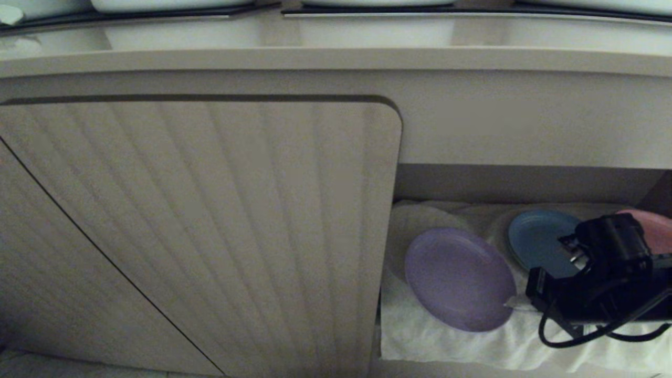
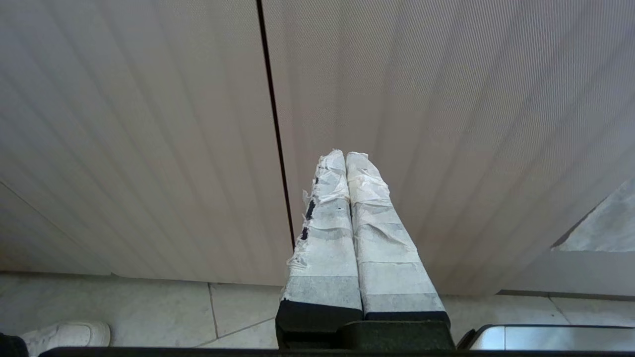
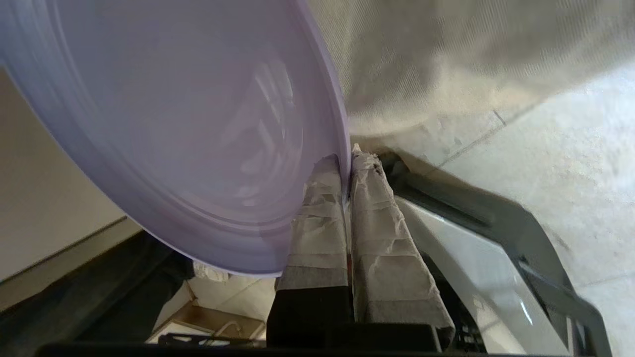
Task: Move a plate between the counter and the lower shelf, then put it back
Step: Put the plate in the cupboard
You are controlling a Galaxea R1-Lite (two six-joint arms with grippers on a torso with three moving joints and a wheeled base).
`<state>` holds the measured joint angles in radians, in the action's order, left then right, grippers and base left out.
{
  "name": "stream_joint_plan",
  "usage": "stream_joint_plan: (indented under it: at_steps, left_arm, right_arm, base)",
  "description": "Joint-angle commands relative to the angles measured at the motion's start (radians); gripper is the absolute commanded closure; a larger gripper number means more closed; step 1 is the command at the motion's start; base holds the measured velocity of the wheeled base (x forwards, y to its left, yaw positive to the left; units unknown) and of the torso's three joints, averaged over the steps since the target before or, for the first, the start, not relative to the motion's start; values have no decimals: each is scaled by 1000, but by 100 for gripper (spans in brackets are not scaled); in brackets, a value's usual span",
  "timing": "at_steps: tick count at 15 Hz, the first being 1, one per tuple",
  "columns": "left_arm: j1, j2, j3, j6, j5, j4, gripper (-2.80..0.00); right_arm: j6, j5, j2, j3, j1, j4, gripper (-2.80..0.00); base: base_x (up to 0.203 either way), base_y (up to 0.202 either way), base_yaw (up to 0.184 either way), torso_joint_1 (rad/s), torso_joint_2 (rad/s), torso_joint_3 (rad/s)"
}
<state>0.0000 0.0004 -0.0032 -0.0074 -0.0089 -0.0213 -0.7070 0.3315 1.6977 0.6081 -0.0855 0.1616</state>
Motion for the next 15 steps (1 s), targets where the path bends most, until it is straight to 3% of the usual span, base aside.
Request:
stream_joint_plan:
  at_steps: [1,15]
  left_arm:
    - [0,0,0,0,0,0,0]
    - [0,0,0,0,0,0,0]
  right_arm:
    - [-5,1,21,1,0,15,0]
    - [-3,4,131,153,0,21,0]
  base:
    - [0,0,0,0,0,0]
    - [0,0,0,0,0,0]
